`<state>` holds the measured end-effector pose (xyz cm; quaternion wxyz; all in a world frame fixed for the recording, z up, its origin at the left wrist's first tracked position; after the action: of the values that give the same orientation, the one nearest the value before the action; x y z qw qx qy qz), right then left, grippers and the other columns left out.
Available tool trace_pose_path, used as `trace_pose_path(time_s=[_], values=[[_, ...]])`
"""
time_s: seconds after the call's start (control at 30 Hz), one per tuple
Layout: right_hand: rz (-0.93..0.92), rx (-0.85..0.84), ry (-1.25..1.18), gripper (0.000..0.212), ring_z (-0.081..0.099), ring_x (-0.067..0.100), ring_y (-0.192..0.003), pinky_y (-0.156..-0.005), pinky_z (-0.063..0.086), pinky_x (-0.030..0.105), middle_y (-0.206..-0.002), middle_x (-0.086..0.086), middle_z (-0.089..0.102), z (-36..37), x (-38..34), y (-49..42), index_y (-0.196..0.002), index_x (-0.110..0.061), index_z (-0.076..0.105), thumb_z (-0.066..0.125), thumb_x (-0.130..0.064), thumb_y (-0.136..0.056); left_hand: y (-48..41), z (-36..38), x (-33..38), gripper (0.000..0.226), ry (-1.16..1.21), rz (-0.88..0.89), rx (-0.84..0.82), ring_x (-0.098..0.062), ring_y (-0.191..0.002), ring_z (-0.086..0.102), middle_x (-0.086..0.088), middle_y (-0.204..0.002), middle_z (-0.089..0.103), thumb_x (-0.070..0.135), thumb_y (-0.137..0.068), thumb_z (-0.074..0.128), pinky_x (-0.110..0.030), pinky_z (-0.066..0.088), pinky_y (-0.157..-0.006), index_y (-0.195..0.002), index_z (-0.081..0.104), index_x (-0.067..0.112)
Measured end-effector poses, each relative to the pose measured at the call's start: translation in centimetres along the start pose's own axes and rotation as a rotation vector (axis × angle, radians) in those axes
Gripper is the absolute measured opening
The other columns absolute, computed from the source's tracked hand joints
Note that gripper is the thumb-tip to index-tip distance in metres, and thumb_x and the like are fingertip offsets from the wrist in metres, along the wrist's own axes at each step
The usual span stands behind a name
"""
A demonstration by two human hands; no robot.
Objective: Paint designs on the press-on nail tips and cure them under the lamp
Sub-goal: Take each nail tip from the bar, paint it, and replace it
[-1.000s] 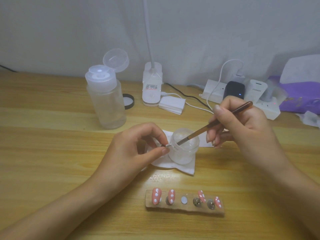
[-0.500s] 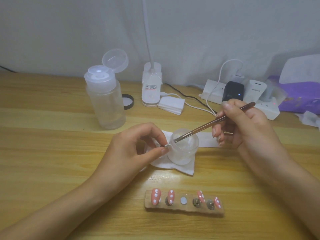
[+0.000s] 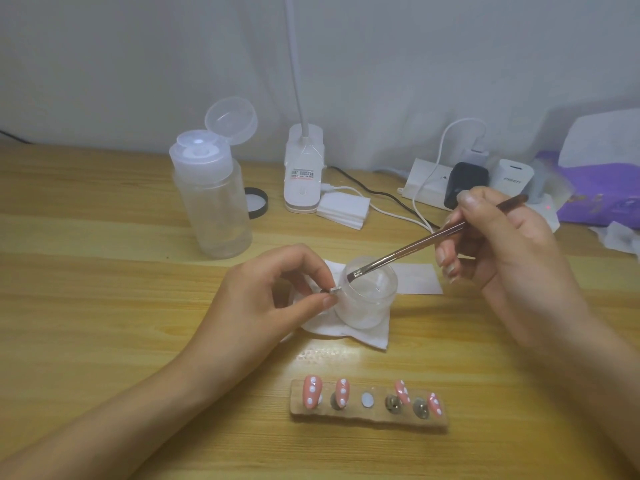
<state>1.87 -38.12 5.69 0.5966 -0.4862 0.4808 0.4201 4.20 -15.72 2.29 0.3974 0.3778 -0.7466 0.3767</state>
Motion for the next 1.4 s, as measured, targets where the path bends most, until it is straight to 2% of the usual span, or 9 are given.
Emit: trace_pose_path(time_s=[0.1, 0.2, 0.33, 0.43, 0.63, 0.87, 1.07, 1.4], values=[[0.022, 0.044, -0.046, 0.027, 0.052, 0.015, -0.05, -0.046, 0.043, 0.02, -0.054, 0.005, 0.056, -0.6, 0.2, -0.2, -0.078, -0.013, 0.051, 0.047, -0.028, -0.1, 0.0, 0.0, 0.0, 0.018, -0.017, 0.003, 0.001, 0.003, -0.056, 0.055, 0.018, -0.073, 0.063, 0.01, -0.08, 0.079, -0.005, 0.036, -0.053, -0.077, 0.068, 0.023], [-0.012, 0.031, -0.003, 0.027, 0.052, 0.016, -0.05, -0.046, 0.043, 0.021, -0.054, 0.005, 0.057, -0.7, -0.3, -0.3, -0.077, -0.012, 0.05, 0.047, -0.025, -0.101, 0.0, 0.0, 0.0, 0.018, -0.018, 0.005, 0.002, 0.004, -0.054, 0.054, 0.018, -0.072, 0.062, 0.009, -0.08, 0.079, -0.005, 0.035, -0.053, -0.077, 0.068, 0.024], [-0.101, -0.092, 0.241, 0.03, 0.058, 0.022, -0.052, -0.048, 0.049, 0.025, -0.057, 0.01, 0.061, 0.6, -1.1, 0.2, -0.077, -0.007, 0.052, 0.052, -0.03, -0.096, 0.0, 0.0, 0.0, 0.02, -0.026, 0.011, -0.002, 0.006, -0.054, 0.054, 0.021, -0.072, 0.062, 0.009, -0.08, 0.08, -0.004, 0.035, -0.054, -0.077, 0.068, 0.025], [-0.098, -0.178, 0.276, 0.029, 0.06, 0.023, -0.052, -0.05, 0.051, 0.026, -0.058, 0.013, 0.063, 2.0, -1.0, 0.9, -0.077, -0.006, 0.053, 0.054, -0.031, -0.091, 0.0, 0.0, 0.0, 0.02, -0.03, 0.011, -0.005, 0.006, -0.054, 0.053, 0.021, -0.072, 0.062, 0.009, -0.079, 0.08, -0.003, 0.035, -0.054, -0.077, 0.067, 0.025], [-0.035, -0.152, 0.233, 0.031, 0.056, 0.022, -0.051, -0.048, 0.05, 0.025, -0.055, 0.011, 0.062, 1.9, -0.5, 0.8, -0.076, -0.005, 0.051, 0.053, -0.033, -0.088, 0.0, 0.0, 0.1, 0.02, -0.014, 0.005, -0.005, 0.005, -0.054, 0.053, 0.019, -0.071, 0.061, 0.007, -0.079, 0.08, -0.004, 0.035, -0.051, -0.076, 0.068, 0.023], [0.065, -0.098, 0.16, 0.031, 0.054, 0.018, -0.048, -0.045, 0.046, 0.023, -0.055, 0.011, 0.061, 0.8, 0.6, 0.2, -0.074, -0.01, 0.054, 0.055, -0.039, -0.085, 0.0, 0.0, 0.0, 0.016, -0.003, -0.001, -0.007, 0.004, -0.053, 0.053, 0.017, -0.071, 0.062, 0.014, -0.079, 0.08, -0.005, 0.034, -0.051, -0.076, 0.068, 0.025], [0.137, -0.056, 0.077, 0.027, 0.051, 0.016, -0.047, -0.043, 0.044, 0.022, -0.055, 0.009, 0.057, 0.2, 1.3, 0.0, -0.072, -0.012, 0.055, 0.055, -0.033, -0.09, 0.0, 0.0, -0.1, 0.015, 0.002, -0.004, -0.001, 0.0, -0.049, 0.049, 0.01, -0.071, 0.062, 0.019, -0.078, 0.08, -0.009, 0.035, -0.049, -0.076, 0.068, 0.028], [0.165, -0.055, -0.045, 0.024, 0.05, 0.014, -0.048, -0.042, 0.044, 0.021, -0.055, 0.007, 0.056, -0.3, 1.7, -0.2, -0.076, -0.011, 0.055, 0.055, -0.033, -0.087, 0.0, 0.0, -0.1, 0.019, -0.021, -0.001, 0.003, 0.004, -0.056, 0.054, 0.018, -0.072, 0.062, 0.009, -0.078, 0.081, -0.007, 0.036, -0.051, -0.076, 0.068, 0.024]])
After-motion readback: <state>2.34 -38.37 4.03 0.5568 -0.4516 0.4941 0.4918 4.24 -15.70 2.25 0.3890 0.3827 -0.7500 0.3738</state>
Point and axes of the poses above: each hand's wrist, its own y-axis away from the middle knuckle, its own z-axis out of the palm, x = y × z, the point moved 5 cm from there along -y, towards the middle knuckle
